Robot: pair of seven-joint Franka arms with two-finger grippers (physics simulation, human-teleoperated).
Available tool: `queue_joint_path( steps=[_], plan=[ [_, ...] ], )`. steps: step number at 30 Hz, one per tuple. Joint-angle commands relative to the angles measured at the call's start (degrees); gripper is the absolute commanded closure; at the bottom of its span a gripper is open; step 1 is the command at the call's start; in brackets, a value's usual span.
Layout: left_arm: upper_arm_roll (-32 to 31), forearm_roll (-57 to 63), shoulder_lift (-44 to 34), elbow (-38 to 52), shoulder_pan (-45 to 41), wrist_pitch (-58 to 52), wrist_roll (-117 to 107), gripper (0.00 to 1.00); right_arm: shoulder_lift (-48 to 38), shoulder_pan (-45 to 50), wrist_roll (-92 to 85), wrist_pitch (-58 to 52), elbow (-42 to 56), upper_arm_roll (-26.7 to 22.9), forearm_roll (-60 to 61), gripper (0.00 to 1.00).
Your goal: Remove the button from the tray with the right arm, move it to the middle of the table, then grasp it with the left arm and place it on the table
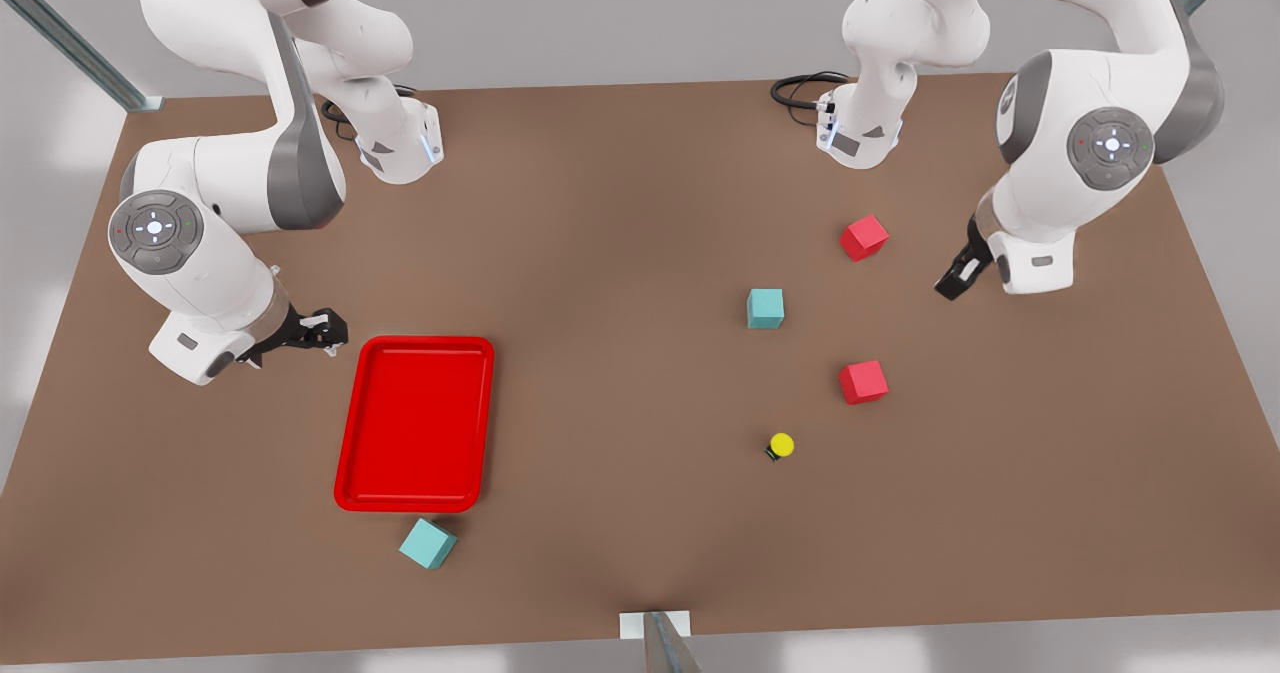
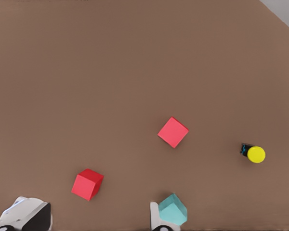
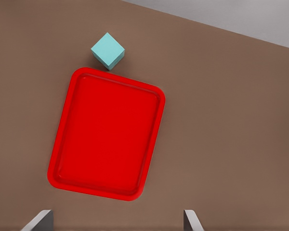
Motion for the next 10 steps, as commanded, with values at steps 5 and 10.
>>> queue_joint_path(
  steps=[5,10],
  plan=[
    [-0.33,-1.63,-1.30,-0.24,1.00,3.84,71.56,0.00,-0.07,0.00,-0.04,-0.02,0.03,0.00,0.03,0.00],
    [-0.33,-1.63,-1.30,-0.15,1.00,2.79,71.65,0.00,0.02,0.00,-0.04,-0.02,0.03,0.00,0.12,0.00]
  ],
)
